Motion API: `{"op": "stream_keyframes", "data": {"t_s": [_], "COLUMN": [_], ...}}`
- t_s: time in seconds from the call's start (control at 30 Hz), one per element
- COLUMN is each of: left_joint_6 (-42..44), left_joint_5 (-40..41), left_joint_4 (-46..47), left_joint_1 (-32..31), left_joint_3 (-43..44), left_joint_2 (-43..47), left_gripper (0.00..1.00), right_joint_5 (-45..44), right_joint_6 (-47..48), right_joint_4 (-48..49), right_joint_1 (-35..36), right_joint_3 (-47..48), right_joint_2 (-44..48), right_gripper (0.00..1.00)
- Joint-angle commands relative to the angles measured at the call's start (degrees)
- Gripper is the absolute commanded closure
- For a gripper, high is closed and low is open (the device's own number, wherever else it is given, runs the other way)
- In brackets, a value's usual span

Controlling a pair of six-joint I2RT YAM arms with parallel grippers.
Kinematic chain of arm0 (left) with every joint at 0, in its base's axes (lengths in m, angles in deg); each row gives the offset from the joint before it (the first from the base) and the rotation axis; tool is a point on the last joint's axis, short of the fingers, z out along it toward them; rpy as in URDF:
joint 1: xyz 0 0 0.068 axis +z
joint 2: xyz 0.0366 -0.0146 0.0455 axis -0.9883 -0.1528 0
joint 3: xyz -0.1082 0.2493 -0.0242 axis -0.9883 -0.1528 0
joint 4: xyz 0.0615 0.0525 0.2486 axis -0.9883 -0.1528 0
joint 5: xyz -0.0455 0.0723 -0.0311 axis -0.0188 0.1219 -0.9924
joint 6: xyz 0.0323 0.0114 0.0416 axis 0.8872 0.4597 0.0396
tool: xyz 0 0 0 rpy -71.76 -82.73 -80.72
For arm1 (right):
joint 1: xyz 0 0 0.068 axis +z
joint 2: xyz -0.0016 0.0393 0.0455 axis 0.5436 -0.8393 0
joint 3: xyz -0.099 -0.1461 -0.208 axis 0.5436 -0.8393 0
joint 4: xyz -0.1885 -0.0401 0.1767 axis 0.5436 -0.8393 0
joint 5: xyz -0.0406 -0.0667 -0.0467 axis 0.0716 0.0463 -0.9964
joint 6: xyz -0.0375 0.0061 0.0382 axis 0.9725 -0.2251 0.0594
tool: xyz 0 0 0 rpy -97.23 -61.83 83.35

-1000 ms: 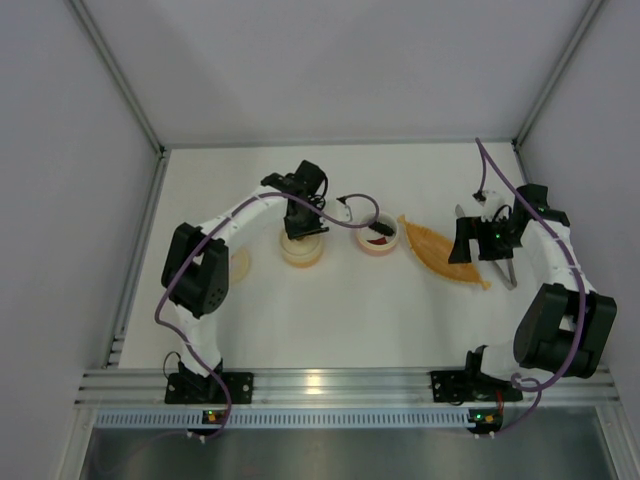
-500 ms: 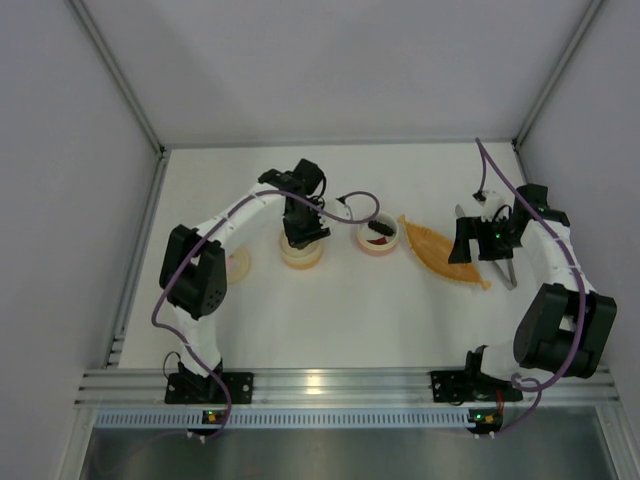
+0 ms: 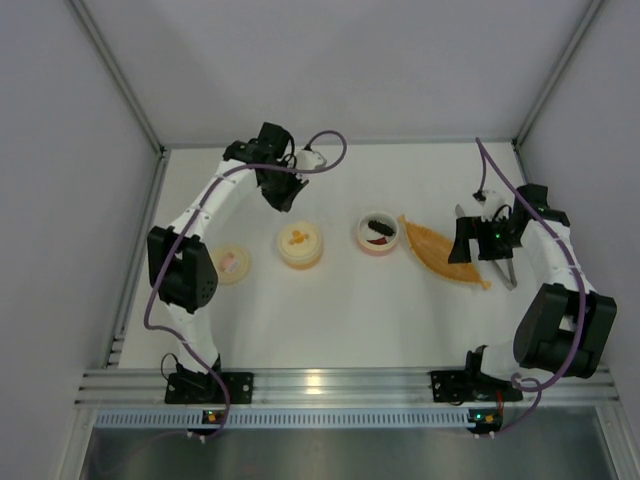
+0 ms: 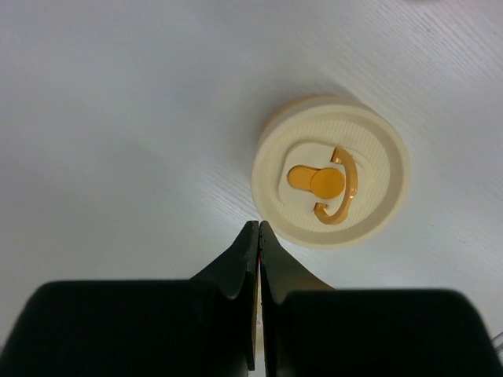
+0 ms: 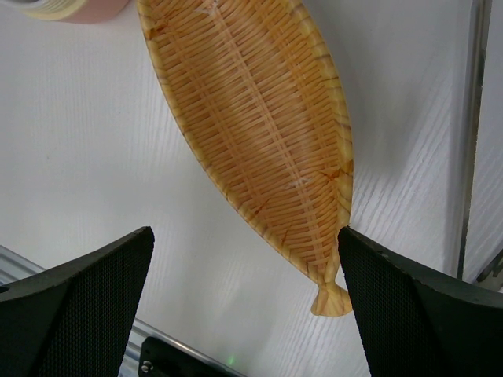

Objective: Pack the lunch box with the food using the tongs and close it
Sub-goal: Close the box lid on the packing box.

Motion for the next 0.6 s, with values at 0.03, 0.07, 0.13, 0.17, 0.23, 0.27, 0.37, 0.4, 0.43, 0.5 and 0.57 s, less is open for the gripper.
{"op": "stream_keyframes", "data": {"t_s": [0.03, 0.07, 0.13, 0.17, 0.23, 0.27, 0.37, 0.4, 0.43, 0.5, 0.57], "left_joint_6": [-4.49, -4.58, -5.10, -5.37, -6.07, -6.16, -6.25, -5.90, -5.72, -5.72, -5.90], "left_joint_5": [6.43, 7.31, 8.63, 9.77, 11.27, 11.62, 11.62, 12.58, 12.85, 13.21, 13.12], "left_joint_4": [1.84, 2.11, 3.94, 4.39, 5.45, 5.54, 6.50, 6.85, 7.29, 7.74, 7.83], "left_joint_1": [-3.13, -4.09, -5.50, -5.86, -7.00, -7.26, -8.41, -8.93, -9.89, -10.60, -11.04], "left_joint_3": [-6.41, -7.56, -10.80, -11.60, -12.92, -13.28, -15.03, -15.65, -16.18, -17.06, -17.23], "left_joint_2": [1.33, 2.03, 2.83, 3.09, 2.83, 2.66, 2.57, 3.00, 3.09, 3.10, 2.66], "left_gripper": [0.98, 0.98, 0.98, 0.98, 0.98, 0.98, 0.98, 0.99, 0.99, 0.99, 0.99], "right_joint_5": [1.88, 1.88, 1.79, 1.88, 1.96, 2.05, 2.05, 1.88, 1.88, 1.79, 1.88], "right_joint_6": [0.38, 0.47, 0.56, 0.56, 0.39, 0.39, 0.39, 0.39, 0.47, 0.56, 0.56], "right_joint_4": [1.77, 1.77, 1.77, 1.85, 1.77, 1.85, 1.77, 1.77, 1.68, 1.77, 1.77], "right_joint_1": [-0.66, -0.66, -0.66, -0.66, -0.66, -0.66, -0.66, -0.66, -0.66, -0.66, -0.66], "right_joint_3": [0.22, 0.22, 0.13, 0.13, 0.13, 0.22, 0.39, 0.39, 0.39, 0.39, 0.31], "right_joint_2": [2.02, 2.02, 2.11, 2.03, 1.94, 1.85, 1.94, 1.85, 1.94, 1.94, 1.76], "right_gripper": [0.01, 0.01, 0.01, 0.01, 0.01, 0.01, 0.01, 0.01, 0.01, 0.01, 0.01]}}
